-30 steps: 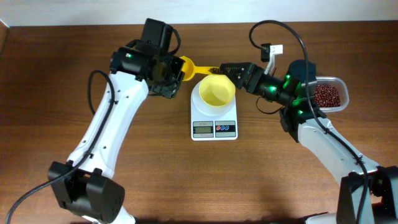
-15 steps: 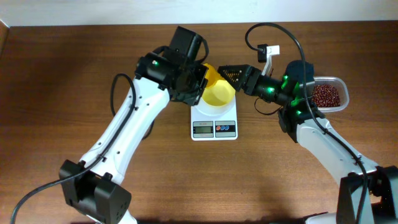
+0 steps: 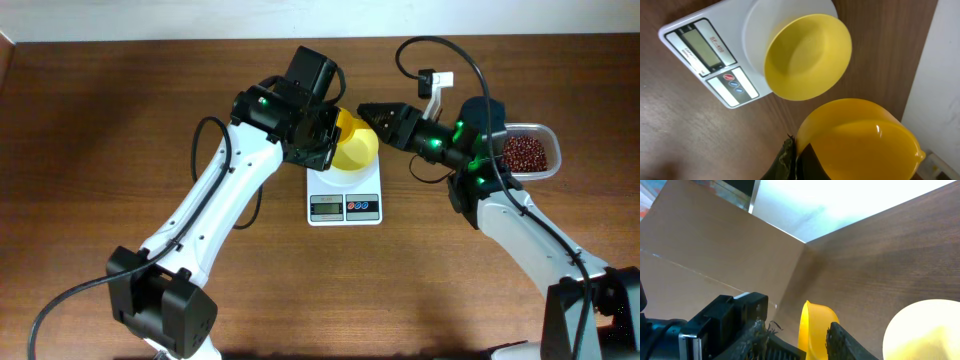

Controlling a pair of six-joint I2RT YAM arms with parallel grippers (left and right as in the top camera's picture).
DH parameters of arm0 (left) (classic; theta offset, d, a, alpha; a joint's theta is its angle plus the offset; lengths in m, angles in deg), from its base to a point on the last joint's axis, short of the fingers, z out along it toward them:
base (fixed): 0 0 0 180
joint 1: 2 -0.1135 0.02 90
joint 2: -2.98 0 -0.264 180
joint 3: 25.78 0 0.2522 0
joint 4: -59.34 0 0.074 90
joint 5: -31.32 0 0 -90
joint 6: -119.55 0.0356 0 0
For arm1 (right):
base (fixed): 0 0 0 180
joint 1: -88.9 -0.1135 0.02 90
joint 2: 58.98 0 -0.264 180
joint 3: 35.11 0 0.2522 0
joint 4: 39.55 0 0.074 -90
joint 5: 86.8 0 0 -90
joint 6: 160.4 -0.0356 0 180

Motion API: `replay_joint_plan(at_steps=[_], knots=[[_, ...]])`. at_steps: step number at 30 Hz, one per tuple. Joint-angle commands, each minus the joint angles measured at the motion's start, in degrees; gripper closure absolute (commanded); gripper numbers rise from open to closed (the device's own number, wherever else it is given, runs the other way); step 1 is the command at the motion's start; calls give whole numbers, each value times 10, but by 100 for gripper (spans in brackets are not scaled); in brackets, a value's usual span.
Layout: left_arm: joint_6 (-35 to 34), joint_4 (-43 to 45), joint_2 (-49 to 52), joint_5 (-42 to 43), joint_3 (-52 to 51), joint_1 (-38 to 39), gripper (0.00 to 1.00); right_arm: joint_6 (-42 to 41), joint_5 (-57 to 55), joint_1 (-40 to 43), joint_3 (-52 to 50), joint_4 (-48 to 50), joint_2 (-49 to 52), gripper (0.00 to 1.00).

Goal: Scoop item into bowl and weigh 50g on scale

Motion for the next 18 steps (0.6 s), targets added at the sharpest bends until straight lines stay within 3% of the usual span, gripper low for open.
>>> replay_joint_plan(at_steps=[1,3,9,15,18], knots=[[-16,23,3,5,6,5,100,6,7,-5,9,-3,3,58],[-16,41,3,5,6,5,100,6,7,-5,9,-7,3,50],[-16,51,3,5,6,5,100,8,9,-6,9,-9,3,50],[-16,50,3,5,6,5,100,21,5,-13,9,-9,3,74],[-17,50,3,5,6,5,100,21,5,-13,9,-9,3,75]])
